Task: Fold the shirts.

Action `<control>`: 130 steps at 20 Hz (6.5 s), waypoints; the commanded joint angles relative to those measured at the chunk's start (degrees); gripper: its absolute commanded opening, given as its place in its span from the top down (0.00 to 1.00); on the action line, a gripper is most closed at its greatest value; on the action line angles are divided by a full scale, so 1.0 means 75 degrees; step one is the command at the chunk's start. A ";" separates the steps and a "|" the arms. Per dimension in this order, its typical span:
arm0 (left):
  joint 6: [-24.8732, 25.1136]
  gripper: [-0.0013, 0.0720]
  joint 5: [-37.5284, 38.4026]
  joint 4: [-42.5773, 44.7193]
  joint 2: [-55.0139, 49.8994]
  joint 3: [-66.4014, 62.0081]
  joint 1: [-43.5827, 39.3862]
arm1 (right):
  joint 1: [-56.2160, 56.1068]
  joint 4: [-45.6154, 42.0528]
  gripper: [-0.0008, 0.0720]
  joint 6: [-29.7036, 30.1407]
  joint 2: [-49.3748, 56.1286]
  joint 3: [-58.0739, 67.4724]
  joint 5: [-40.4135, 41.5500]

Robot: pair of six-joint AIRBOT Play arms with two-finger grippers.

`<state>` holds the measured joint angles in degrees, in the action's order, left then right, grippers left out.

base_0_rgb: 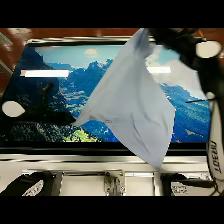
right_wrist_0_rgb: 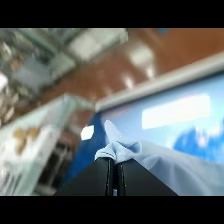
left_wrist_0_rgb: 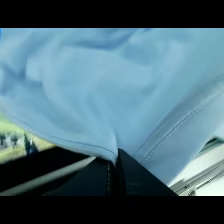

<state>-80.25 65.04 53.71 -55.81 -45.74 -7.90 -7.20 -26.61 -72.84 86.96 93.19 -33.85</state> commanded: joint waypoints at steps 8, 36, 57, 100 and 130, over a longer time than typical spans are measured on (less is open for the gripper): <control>-0.0055 0.92 -0.1189 -0.0428 -0.0169 0.0956 0.0017 | 0.0653 -0.1017 0.04 -0.0714 0.1515 0.0090 -0.4672; 0.0493 0.92 -0.0519 -0.0446 -0.0163 -0.1037 0.0017 | 0.5199 -0.5566 0.05 -0.1148 -0.3692 -0.9250 -0.5467; 0.0495 0.92 -0.0816 -0.0446 -0.0163 -0.1037 0.0020 | 0.3456 -0.3477 0.90 -0.0385 -0.2474 -0.9215 -0.4290; -0.1084 0.92 -0.3824 0.2031 0.0181 -0.1781 0.0906 | 0.2372 -0.3238 0.90 -0.1644 -0.3343 -0.5386 -0.0423; 0.1297 0.13 0.0533 0.0283 -0.3853 -0.0705 0.4185 | 0.4406 -0.4453 0.17 -0.0962 -0.3220 -0.7058 -0.3590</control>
<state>-72.31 70.83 58.17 -82.37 -53.43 24.69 25.30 -63.11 -80.51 62.92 42.50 -60.07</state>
